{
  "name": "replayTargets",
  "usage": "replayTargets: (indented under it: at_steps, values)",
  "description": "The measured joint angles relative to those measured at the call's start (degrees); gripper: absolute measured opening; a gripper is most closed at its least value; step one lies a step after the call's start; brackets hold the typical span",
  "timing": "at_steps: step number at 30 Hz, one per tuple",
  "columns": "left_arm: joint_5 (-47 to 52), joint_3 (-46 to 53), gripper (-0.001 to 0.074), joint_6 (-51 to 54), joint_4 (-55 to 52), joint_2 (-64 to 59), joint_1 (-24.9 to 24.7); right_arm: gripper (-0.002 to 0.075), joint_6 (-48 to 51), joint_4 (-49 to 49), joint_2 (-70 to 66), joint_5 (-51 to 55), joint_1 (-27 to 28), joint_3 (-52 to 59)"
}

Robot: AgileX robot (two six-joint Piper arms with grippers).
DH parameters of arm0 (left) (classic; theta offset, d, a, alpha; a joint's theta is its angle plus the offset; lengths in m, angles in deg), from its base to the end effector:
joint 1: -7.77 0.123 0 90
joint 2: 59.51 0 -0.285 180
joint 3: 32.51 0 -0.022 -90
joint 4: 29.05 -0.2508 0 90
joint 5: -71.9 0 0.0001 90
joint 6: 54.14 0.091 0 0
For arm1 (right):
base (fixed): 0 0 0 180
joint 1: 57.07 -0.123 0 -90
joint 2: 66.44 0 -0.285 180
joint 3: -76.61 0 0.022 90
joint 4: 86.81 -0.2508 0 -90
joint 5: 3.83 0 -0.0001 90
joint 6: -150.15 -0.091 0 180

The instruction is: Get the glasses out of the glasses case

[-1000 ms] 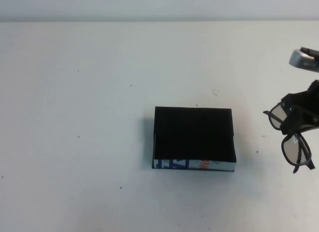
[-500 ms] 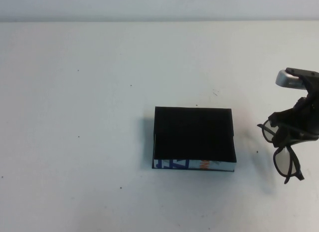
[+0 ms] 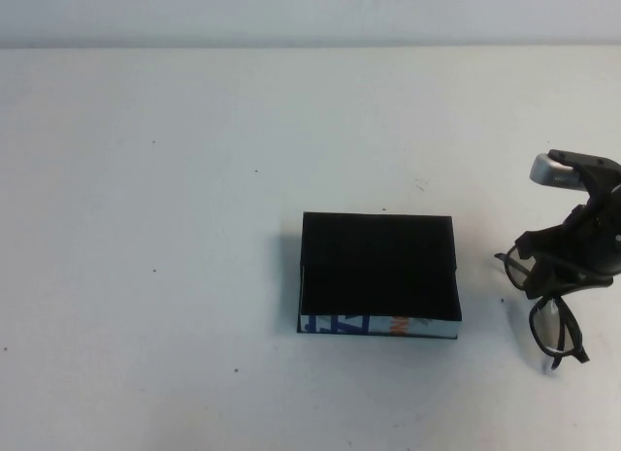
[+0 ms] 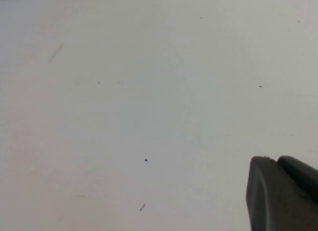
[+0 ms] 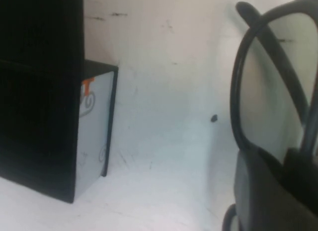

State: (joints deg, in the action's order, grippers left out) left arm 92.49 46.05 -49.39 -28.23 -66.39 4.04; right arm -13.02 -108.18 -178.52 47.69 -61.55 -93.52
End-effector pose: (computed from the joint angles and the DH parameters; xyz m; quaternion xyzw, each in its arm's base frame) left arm 0.0526 -0.0039 0.1738 0.0552 0.7969 -0.0007 0.6016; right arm 0.3413 0.0528 0.1868 -0.0763 0.9839 0.1446 0.0719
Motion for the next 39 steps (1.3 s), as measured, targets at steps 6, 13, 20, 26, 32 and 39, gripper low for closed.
replayTargets:
  at_steps: [6, 13, 20, 26, 32, 39]
  values:
    - [0.0, 0.0, -0.0004, 0.0, 0.0, 0.0, 0.0, 0.0242, 0.0, 0.0, 0.0, -0.1, 0.0, 0.0]
    - [0.0, 0.0, -0.0004, 0.0, 0.0, 0.0, 0.0, 0.0273, 0.0, -0.2, 2.8, 0.8, 0.0, 0.0]
    - [0.0, 0.0, -0.0004, 0.0, 0.0, 0.0, 0.0, 0.0192, 0.0, -0.2, 15.9, -0.2, 0.0, 0.0]
    - [0.0, 0.0, -0.0004, 0.0, 0.0, 0.0, 0.0, 0.0008, 3.3, -1.8, 28.4, -1.7, 0.0, 0.6]
    - [0.0, 0.0, -0.0004, 0.0, 0.0, 0.0, 0.0, -0.0015, 7.3, -6.2, 43.4, -7.1, 0.0, 8.3]
    - [0.0, 0.0, -0.0004, 0.0, 0.0, 0.0, 0.0, -0.0015, 10.4, -6.9, 62.1, -11.1, 0.0, 22.8]
